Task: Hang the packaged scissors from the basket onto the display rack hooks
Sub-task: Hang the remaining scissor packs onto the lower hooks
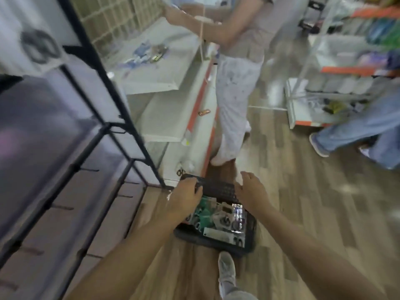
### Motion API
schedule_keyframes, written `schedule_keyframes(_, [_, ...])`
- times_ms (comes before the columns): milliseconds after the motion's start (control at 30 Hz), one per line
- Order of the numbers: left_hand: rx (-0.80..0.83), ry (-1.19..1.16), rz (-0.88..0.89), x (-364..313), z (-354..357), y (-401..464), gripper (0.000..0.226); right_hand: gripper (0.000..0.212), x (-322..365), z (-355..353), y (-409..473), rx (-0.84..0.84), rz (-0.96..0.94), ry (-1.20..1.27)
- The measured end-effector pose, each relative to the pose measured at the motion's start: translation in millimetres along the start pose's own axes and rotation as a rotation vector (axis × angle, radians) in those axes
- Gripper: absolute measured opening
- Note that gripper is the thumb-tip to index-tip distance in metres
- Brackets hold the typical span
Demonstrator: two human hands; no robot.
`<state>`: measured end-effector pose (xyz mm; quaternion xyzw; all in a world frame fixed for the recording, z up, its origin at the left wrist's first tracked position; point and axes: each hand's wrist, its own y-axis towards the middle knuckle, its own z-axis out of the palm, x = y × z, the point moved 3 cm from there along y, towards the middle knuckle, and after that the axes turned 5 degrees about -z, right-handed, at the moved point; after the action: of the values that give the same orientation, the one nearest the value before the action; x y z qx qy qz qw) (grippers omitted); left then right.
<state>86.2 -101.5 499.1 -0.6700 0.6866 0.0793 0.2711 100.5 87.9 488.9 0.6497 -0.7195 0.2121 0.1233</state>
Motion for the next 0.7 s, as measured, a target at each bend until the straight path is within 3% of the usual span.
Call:
schedule_keyframes(167, [0.171, 0.091, -0.013, -8, 58, 48, 0.030, 0.041, -64, 40, 29, 0.084, 0.120, 0.025])
schedule_keyframes(300, [0.276, 0.161, -0.037, 17, 127, 88, 0.024, 0.038, -114, 106, 50, 0.220, 0.112, -0.021])
schedule_keyframes(700, [0.560, 0.200, -0.205, 196, 379, 121, 0.018, 0.041, -231, 372, 49, 0.455, 0.273, 0.043])
